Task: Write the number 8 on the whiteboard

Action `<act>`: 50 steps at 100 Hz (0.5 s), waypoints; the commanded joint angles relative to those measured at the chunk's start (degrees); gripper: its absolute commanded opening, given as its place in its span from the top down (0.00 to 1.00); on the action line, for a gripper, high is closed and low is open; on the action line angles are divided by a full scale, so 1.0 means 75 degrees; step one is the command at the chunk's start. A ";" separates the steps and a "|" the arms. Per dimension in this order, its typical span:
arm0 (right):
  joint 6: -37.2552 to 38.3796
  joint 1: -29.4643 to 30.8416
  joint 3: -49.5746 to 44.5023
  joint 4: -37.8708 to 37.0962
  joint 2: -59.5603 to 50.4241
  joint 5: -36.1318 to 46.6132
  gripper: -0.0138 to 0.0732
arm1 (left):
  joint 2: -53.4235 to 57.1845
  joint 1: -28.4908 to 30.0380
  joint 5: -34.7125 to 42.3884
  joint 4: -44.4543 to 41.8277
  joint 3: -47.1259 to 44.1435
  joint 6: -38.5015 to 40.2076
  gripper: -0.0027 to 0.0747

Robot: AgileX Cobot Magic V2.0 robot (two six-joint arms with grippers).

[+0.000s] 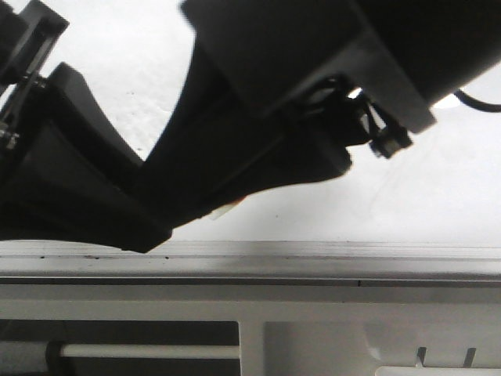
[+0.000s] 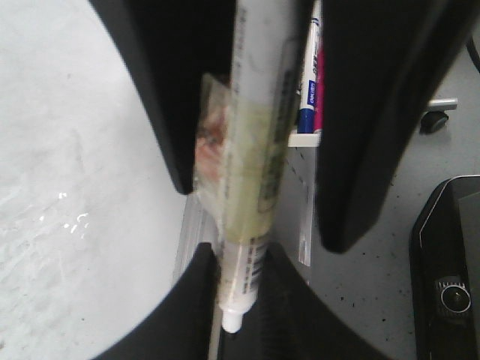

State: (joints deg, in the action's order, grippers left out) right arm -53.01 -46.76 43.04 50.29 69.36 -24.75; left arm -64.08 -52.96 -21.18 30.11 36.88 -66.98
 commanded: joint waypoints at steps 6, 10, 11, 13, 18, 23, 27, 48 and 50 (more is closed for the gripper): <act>-0.0060 -0.0017 0.0252 0.0293 -0.0132 0.0149 0.72 | 0.0155 -0.0065 0.0373 0.0336 0.0239 0.0045 0.99; -0.0060 -0.0017 0.0252 0.0293 -0.0132 0.0113 0.76 | 0.0155 -0.0065 0.0373 0.0360 0.0239 0.0045 0.99; -0.0060 -0.0017 0.0252 0.0293 -0.0132 0.0097 0.76 | 0.0155 -0.0065 0.0373 0.0379 0.0239 0.0045 0.99; -0.0060 -0.0017 0.0252 0.0293 -0.0132 0.0082 0.78 | 0.0155 -0.0065 0.0373 0.0379 0.0239 0.0045 0.99; -0.0060 -0.0017 0.0252 0.0293 -0.0132 0.0010 0.80 | 0.0155 -0.0065 0.0373 0.0379 0.0239 0.0045 0.99; -0.0060 -0.0017 0.0252 0.0293 -0.0132 -0.0005 0.81 | 0.0155 -0.0065 0.0354 0.0379 0.0239 0.0045 0.99; -0.0060 -0.0017 0.0252 0.0293 -0.0132 -0.0005 0.82 | 0.0155 -0.0065 0.0344 0.0379 0.0239 0.0045 0.99; -0.0060 -0.0017 0.0252 0.0293 -0.0238 0.0059 0.90 | 0.0169 -0.0065 0.0344 0.0572 0.0239 0.0045 0.99; -0.0060 -0.0017 0.0252 0.0293 -0.0288 0.0080 0.90 | 0.0168 -0.0065 0.0344 0.0668 0.0239 0.0045 0.97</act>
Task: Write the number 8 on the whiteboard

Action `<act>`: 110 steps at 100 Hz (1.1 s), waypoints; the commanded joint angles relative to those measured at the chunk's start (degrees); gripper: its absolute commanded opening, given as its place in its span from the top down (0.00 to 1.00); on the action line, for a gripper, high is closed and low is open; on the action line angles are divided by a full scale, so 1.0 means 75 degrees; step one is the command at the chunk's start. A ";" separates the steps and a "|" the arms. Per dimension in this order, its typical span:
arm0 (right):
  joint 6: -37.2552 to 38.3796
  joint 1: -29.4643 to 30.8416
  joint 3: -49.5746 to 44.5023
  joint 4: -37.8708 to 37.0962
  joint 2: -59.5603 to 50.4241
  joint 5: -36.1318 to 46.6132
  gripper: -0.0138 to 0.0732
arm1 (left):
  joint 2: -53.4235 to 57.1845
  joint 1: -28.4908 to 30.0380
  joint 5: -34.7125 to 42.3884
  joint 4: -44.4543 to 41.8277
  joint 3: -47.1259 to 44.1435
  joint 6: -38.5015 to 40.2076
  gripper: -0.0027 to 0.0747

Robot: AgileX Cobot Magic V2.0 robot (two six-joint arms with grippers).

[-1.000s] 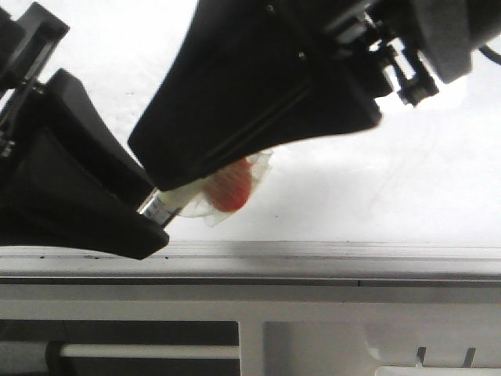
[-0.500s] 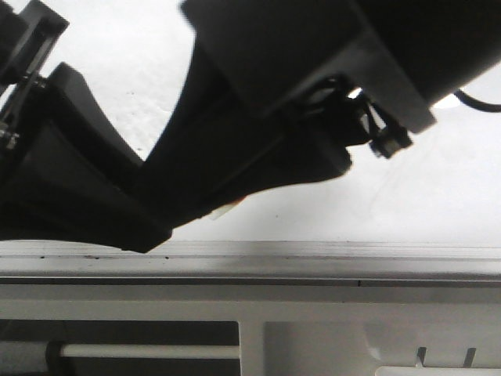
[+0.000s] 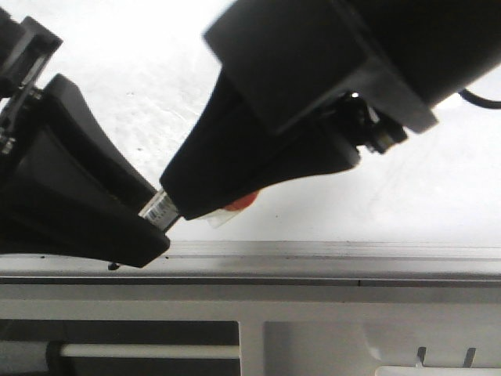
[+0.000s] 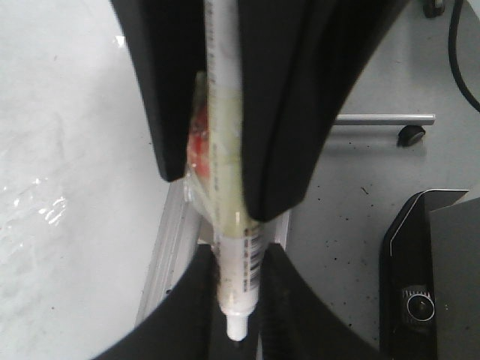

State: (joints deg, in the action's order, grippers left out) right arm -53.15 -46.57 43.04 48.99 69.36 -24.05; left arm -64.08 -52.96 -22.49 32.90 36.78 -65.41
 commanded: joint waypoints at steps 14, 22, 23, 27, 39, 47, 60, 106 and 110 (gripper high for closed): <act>-0.0042 -0.0042 0.0252 0.0218 -0.0761 0.0161 0.89 | 0.0384 -0.0065 0.0569 0.1115 0.0253 -0.0164 0.67; 0.0012 -0.0042 0.0252 -0.0305 -0.1105 0.0046 0.89 | 0.0677 -0.0051 0.0648 0.1476 0.0253 -0.0164 0.47; 0.0030 -0.0042 0.0252 -0.0411 -0.1138 0.0006 0.89 | 0.0750 -0.0051 0.0659 0.1494 0.0253 -0.0164 0.46; 0.0204 -0.0029 0.0252 -0.0721 -0.1335 -0.0076 0.89 | 0.0951 -0.0051 0.0733 0.1615 0.0253 -0.0107 0.40; 0.1454 -0.0013 0.0252 -0.2685 -0.1943 -0.0590 0.89 | 0.1794 0.0030 0.0799 0.1769 0.0253 0.0217 0.40; 0.2687 -0.0013 0.0270 -0.4218 -0.2403 -0.1167 0.89 | 0.2373 0.0163 0.0915 0.1786 0.0200 0.0674 0.42; 0.4468 -0.0013 0.0440 -0.6358 -0.3076 -0.2306 0.89 | 0.3386 0.0452 0.0987 0.1803 0.0099 0.1366 0.49; 0.6617 -0.0013 -0.0754 -0.8463 -0.4725 -0.0210 0.89 | 0.4502 0.0656 0.1345 0.2010 -0.0777 0.1904 0.91; 0.6617 -0.0013 -0.0752 -0.8591 -0.4611 -0.0154 0.89 | 0.4502 0.0656 0.1351 0.2007 -0.0852 0.1904 0.97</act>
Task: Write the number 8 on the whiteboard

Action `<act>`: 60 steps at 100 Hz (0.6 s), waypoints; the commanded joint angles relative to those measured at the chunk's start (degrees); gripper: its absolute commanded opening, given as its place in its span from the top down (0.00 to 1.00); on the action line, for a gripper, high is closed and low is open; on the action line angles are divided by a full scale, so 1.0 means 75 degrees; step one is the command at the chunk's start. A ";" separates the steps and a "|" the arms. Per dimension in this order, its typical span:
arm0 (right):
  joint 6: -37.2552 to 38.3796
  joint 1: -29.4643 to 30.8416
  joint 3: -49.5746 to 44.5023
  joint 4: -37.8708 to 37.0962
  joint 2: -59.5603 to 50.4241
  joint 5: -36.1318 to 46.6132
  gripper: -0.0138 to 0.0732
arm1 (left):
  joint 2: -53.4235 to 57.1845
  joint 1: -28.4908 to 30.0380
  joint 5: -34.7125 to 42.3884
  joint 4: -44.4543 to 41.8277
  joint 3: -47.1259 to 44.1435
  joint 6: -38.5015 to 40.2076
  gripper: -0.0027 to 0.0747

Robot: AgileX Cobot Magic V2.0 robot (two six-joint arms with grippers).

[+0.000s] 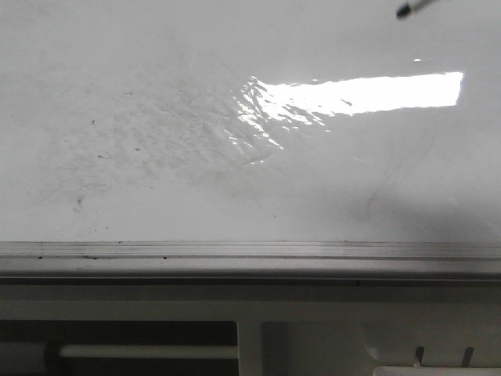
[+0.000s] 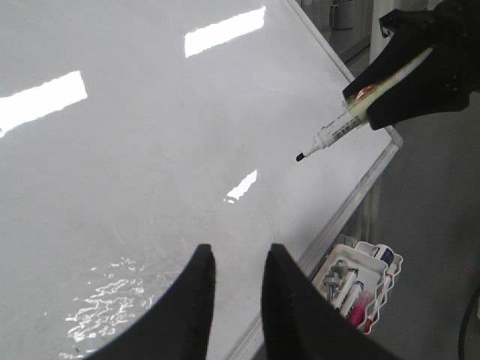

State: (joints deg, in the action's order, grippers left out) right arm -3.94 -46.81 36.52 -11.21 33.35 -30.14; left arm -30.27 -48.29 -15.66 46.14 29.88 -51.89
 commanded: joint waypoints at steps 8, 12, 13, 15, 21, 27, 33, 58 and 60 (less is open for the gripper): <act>0.0056 0.0019 0.0175 -0.0927 0.0419 0.0971 0.89 | -0.0005 0.0034 0.0496 0.0241 -0.0029 0.0102 0.99; 0.0056 0.0019 0.0262 -0.1174 0.0568 0.1029 0.89 | -0.0005 0.0034 0.0555 0.0241 -0.0059 0.0102 0.99; 0.0056 0.0019 0.0280 -0.1247 0.0594 0.1029 0.89 | -0.0005 0.0034 0.0570 0.0241 -0.0064 0.0102 0.99; 0.0056 0.0019 0.0339 -0.1328 0.0673 0.0989 0.89 | -0.0005 0.0034 0.0578 0.0241 -0.0095 0.0102 0.99; 0.0056 0.0019 0.0516 -0.1609 0.0959 0.0734 0.89 | -0.0005 0.0034 0.0634 0.0241 -0.0109 0.0102 0.99; 0.0092 0.0019 0.0712 -0.1665 0.1219 0.0509 0.89 | -0.0005 0.0034 0.0654 0.0241 -0.0109 0.0102 0.99; 0.0377 0.0019 0.0862 -0.1745 0.1469 0.0472 0.89 | -0.0005 0.0034 0.0653 0.0241 -0.0109 0.0102 0.99; 0.1679 0.0019 0.1190 -0.2832 0.2036 0.0501 0.89 | -0.0005 0.0034 0.0653 0.0241 -0.0109 0.0102 0.99; 0.1864 0.0019 0.1212 -0.2968 0.2074 0.0471 0.89 | -0.0005 0.0034 0.0653 0.0241 -0.0109 0.0102 0.99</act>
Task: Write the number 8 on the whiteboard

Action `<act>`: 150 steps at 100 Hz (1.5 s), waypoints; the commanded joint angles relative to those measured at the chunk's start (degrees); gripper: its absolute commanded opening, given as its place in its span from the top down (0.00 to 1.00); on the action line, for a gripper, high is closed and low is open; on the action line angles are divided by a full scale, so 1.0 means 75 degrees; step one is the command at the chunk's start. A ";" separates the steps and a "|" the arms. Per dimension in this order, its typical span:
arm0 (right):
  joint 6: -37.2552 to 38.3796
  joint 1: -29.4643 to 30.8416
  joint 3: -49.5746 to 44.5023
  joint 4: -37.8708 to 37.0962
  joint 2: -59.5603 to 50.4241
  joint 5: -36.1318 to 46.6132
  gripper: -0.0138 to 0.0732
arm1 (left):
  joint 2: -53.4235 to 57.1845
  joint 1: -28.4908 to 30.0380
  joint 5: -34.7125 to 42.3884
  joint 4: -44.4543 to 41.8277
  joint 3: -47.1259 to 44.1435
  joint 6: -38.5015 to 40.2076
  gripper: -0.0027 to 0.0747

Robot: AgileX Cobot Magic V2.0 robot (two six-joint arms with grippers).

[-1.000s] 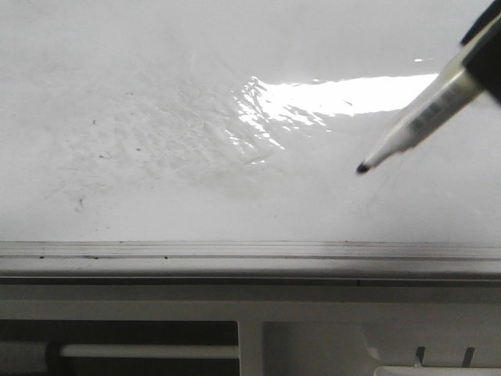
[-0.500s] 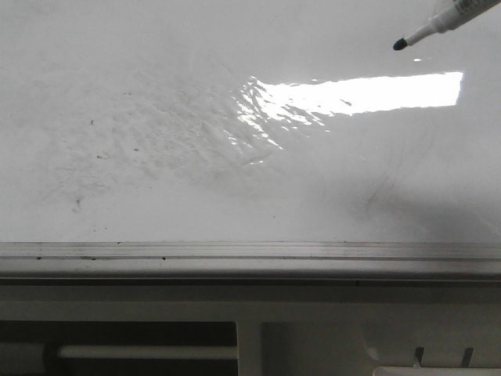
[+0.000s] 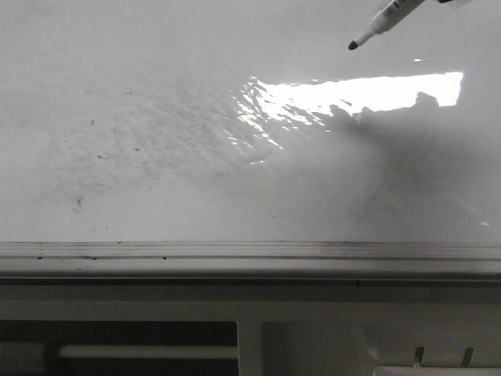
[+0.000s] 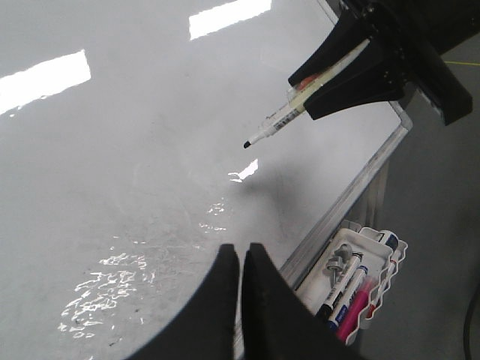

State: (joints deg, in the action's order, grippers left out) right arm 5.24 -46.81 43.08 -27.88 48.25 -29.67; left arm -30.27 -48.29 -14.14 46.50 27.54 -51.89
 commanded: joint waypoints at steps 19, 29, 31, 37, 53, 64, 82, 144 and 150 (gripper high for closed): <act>0.1637 0.0019 0.0354 -0.1171 0.0101 -0.0039 0.89 | -0.0005 0.0034 0.0437 0.0193 0.0204 0.0102 0.99; 0.1843 0.0019 0.0354 -0.1217 0.0191 -0.0263 0.89 | -0.0005 0.0034 0.0437 0.0193 0.0204 0.0102 0.99; 0.1843 0.0019 0.0354 -0.1217 0.0225 -0.0295 0.89 | -0.0005 0.0034 0.0437 0.0193 0.0204 0.0102 0.99; 0.1856 0.0019 0.0354 -0.1217 0.0363 -0.0312 0.89 | -0.0005 0.0034 0.0437 0.0193 0.0204 0.0102 0.99; 0.2230 0.0034 0.0372 -0.1377 0.0790 -0.0326 0.89 | -0.0005 0.0034 0.0437 0.0193 0.0204 0.0102 0.99; 0.2549 0.0034 0.0372 -0.1584 0.1021 -0.0304 0.89 | -0.0005 0.0034 0.0437 0.0193 0.0204 0.0102 0.99; 0.2549 0.0034 0.0392 -0.1416 0.1254 0.0028 0.89 | -0.0005 0.0034 0.0437 0.0193 0.0204 0.0102 0.99; 0.2481 0.0003 0.0390 -0.0819 0.0840 -0.1964 0.89 | -0.0005 0.0034 0.0437 0.0193 0.0204 0.0102 0.99; 0.2481 0.0003 0.0390 -0.0761 0.0673 -0.2060 0.89 | -0.0005 0.0034 0.0437 0.0193 0.0204 0.0102 0.99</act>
State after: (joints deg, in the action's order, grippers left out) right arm 24.10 -47.18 44.76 -30.73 55.07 -41.19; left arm -30.27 -48.29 -14.14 46.62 27.54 -51.88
